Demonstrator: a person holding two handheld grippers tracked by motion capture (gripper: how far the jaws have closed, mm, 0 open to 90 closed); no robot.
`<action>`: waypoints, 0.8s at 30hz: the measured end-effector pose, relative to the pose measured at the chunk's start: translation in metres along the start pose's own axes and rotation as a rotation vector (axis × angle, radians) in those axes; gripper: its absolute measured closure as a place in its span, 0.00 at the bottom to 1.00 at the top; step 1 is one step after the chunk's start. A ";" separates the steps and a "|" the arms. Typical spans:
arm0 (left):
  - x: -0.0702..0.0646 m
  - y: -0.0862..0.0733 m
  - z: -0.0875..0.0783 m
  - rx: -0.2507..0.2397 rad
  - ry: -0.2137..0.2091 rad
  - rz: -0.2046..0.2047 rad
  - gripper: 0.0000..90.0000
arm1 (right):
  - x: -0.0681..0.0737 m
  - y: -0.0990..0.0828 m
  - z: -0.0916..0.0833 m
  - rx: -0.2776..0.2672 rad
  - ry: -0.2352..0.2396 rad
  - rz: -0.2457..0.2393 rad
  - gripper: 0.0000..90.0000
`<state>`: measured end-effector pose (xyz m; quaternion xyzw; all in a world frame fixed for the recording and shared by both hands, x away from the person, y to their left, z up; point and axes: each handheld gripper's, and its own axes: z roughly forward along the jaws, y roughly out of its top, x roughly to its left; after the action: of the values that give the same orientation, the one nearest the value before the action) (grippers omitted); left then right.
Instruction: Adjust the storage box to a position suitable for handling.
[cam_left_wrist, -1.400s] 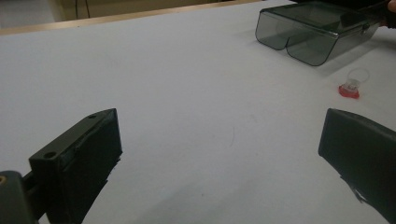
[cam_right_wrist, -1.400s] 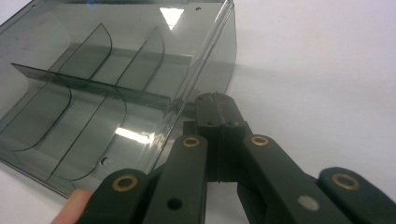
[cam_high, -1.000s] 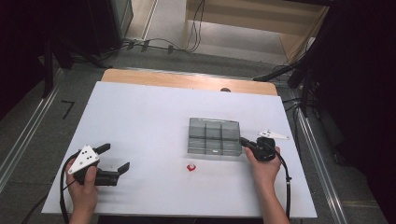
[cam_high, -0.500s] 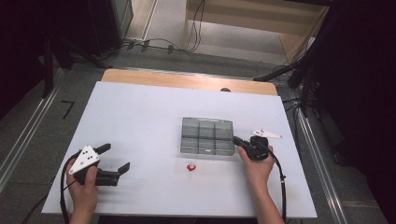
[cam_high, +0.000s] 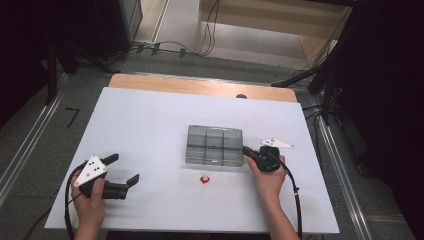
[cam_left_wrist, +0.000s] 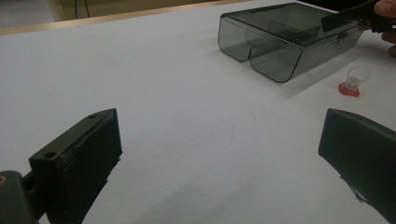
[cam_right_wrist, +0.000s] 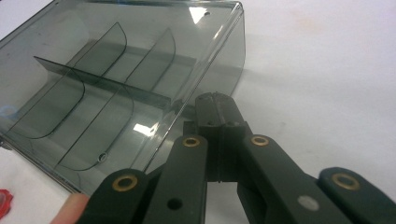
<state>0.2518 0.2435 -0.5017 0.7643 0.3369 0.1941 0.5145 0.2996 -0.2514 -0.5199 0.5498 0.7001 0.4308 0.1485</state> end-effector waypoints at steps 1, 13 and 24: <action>0.000 0.000 0.000 0.000 -0.001 -0.001 0.00 | 0.002 0.000 0.001 0.001 0.002 -0.001 0.98; 0.000 0.000 0.000 0.000 -0.002 0.003 0.00 | 0.013 0.005 0.013 -0.014 0.016 -0.063 0.97; 0.001 -0.001 -0.002 -0.013 -0.005 -0.005 0.00 | 0.011 0.013 -0.023 -0.124 0.066 -0.060 0.57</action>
<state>0.2511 0.2453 -0.5016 0.7605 0.3361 0.1930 0.5209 0.2887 -0.2517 -0.4939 0.5039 0.6926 0.4867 0.1719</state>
